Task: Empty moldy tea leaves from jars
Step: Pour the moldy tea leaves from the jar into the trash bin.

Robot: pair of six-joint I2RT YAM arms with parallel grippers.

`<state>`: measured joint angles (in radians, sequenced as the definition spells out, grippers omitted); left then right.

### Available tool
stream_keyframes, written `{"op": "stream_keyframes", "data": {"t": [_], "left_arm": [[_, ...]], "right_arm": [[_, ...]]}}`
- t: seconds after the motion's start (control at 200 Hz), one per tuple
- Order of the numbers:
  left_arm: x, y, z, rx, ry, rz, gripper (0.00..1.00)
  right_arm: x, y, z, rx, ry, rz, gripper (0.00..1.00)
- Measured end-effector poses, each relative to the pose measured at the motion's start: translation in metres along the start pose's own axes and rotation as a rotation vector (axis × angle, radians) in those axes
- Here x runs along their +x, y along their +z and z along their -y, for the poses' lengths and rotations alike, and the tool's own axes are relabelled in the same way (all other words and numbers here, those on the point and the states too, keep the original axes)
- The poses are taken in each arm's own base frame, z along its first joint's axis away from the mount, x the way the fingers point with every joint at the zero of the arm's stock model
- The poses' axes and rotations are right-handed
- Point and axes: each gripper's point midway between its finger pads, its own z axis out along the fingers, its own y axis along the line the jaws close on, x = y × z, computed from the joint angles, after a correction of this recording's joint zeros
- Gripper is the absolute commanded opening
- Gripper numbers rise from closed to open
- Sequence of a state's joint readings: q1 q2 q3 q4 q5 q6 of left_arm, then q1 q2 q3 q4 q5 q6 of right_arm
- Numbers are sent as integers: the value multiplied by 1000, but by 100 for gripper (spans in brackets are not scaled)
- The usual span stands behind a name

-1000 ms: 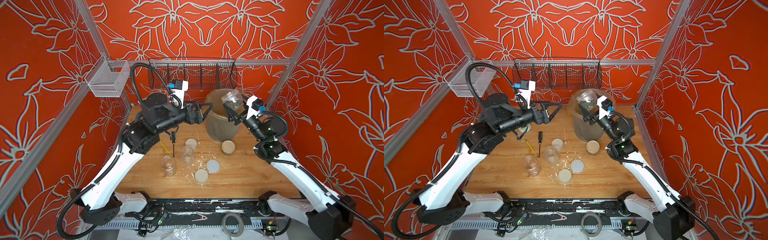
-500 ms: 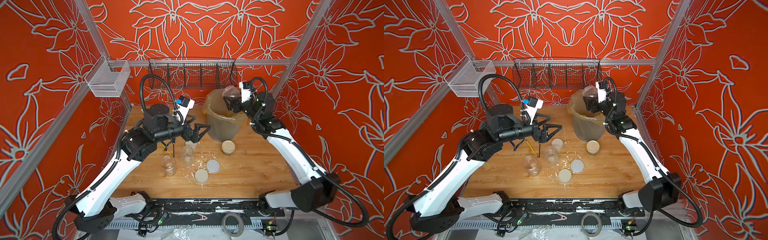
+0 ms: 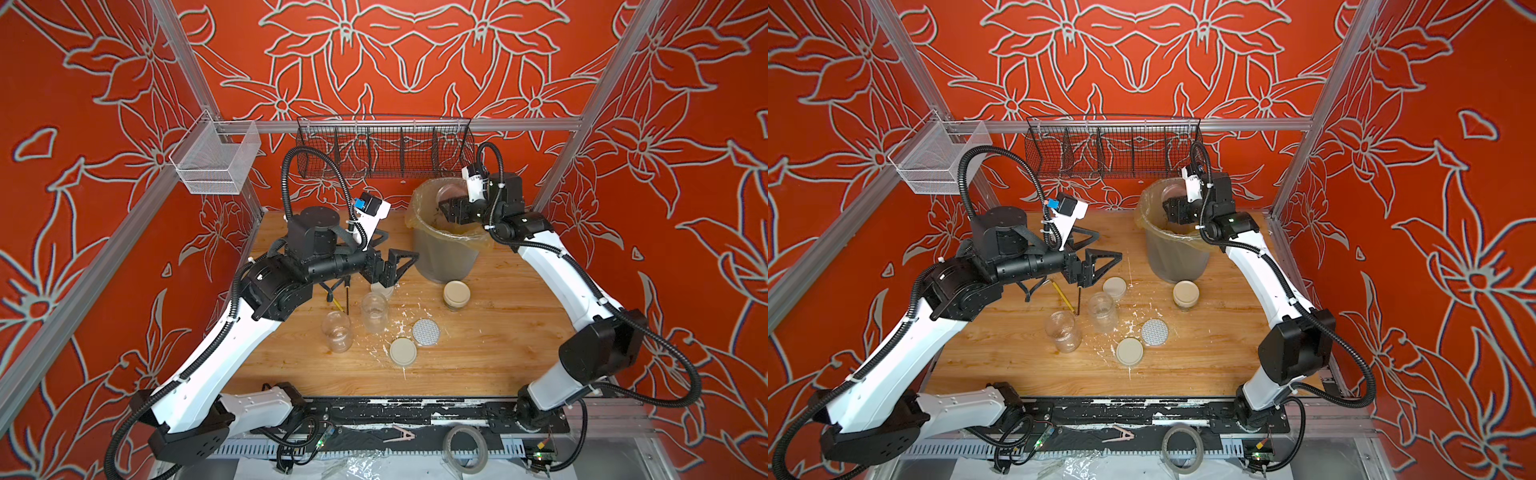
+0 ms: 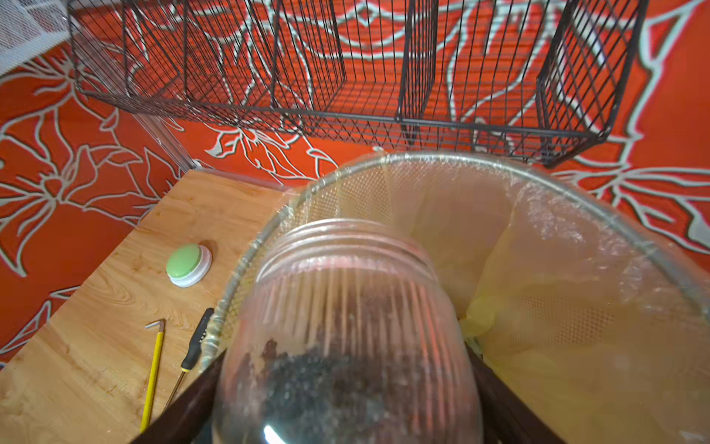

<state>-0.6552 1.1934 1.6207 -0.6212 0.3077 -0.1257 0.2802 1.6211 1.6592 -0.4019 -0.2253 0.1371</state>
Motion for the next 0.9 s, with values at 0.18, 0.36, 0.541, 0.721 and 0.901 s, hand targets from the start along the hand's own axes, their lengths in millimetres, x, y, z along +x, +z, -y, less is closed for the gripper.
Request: {"op": "stream_keyframes", "data": {"t": [0.18,0.36,0.541,0.721,0.901], "left_arm": [[1,2,-3,-13,10,-10,97],[1,6,-8,-39,16,-22,97],[0,6,-10,-49,18,-19,97],[0,6,-11,-57,17,-20,97],[1,5,-12,-62,21,-22,97]], "right_arm": [[5,6,4,21,18,-60,24],[0,13,9,58,42,-111,25],[3,17,13,80,63,-165,25],[4,21,15,95,83,-201,25],[0,25,19,120,93,-229,26]]}}
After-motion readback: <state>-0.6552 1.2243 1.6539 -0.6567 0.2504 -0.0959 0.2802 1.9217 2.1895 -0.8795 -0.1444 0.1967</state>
